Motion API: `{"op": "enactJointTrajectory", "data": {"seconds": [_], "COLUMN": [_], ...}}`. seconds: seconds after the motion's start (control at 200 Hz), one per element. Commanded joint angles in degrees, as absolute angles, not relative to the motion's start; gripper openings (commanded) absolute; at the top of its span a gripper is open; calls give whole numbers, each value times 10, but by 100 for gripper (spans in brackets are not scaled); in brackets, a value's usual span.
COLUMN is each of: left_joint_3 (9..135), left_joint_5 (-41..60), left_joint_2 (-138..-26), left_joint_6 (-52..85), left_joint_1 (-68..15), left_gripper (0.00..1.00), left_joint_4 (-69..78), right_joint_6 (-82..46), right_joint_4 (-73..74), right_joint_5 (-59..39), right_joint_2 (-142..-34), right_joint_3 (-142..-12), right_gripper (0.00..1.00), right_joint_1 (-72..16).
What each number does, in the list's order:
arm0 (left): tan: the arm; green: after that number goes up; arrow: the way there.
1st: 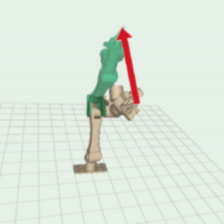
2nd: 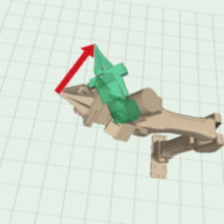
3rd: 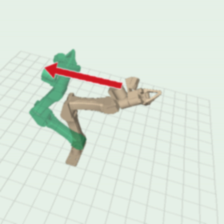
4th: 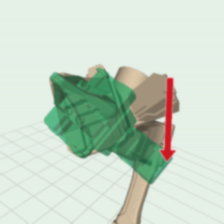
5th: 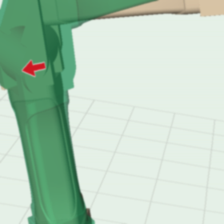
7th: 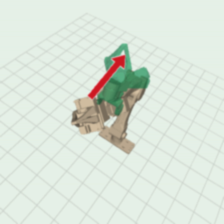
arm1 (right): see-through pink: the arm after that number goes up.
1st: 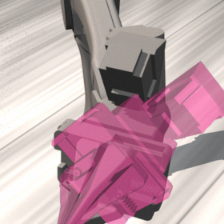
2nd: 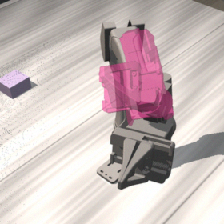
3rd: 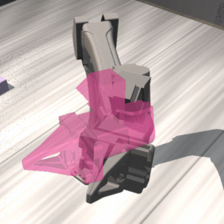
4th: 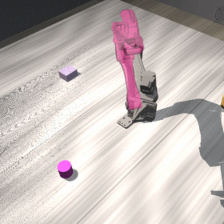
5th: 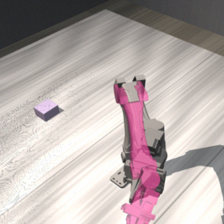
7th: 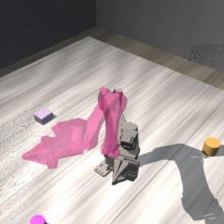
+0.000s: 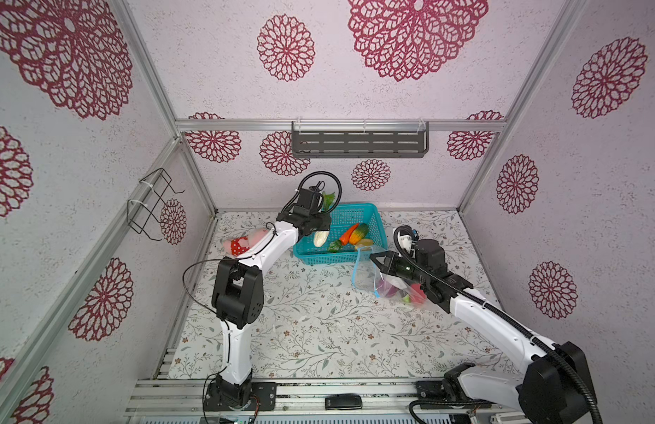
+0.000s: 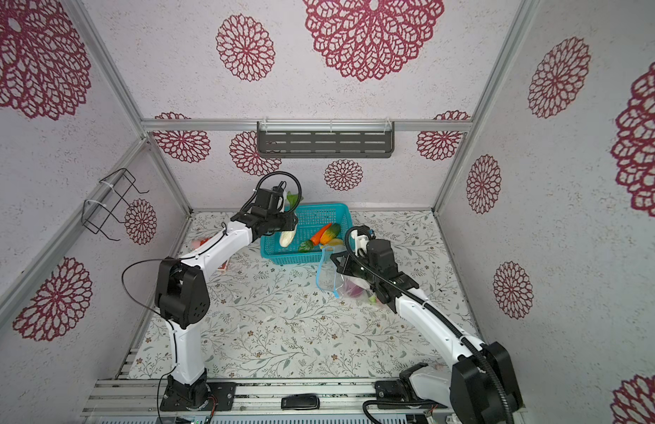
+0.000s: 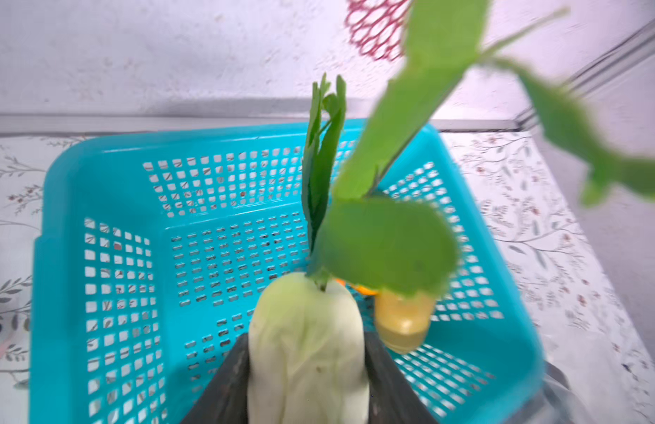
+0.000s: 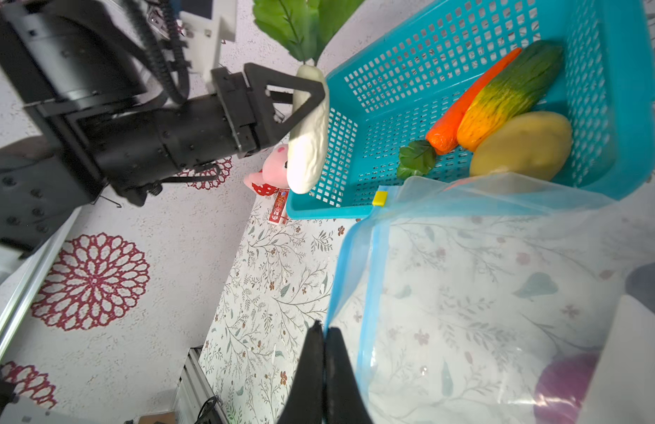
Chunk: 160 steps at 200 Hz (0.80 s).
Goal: Place the food in the zip-top bag and seal the zipper
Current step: 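Lift the white cabbage with the left gripper and carry it toward the bag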
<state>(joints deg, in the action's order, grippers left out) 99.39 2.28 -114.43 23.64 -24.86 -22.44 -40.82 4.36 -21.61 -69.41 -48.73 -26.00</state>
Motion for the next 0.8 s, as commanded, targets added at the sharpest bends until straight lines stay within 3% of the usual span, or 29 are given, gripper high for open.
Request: {"op": "enactJointTrajectory", "data": {"seconds": [0.0,0.38,0.63,0.796], "left_joint_3": [942,763,634,600], "left_joint_5": [29,-39,-89,-71], "left_joint_2": [-1087,-966,-924,-941], "left_joint_6": [243,246,240,256], "left_joint_1": [-269,-346,-391,-399], "left_gripper": [40,38,37,34], "left_joint_4": [-127,96,344,455], "right_joint_6": [-433,-574,-634,-654], "right_joint_4": [36,83,137,151], "right_joint_5": [-186,-101,-127,-139], "right_joint_2": [-687,-720,-736,-731], "right_joint_3": [-517,-537,-544,-538], "right_gripper": [0,0,0,0], "right_joint_1": [-255,-258,-257,-257]}}
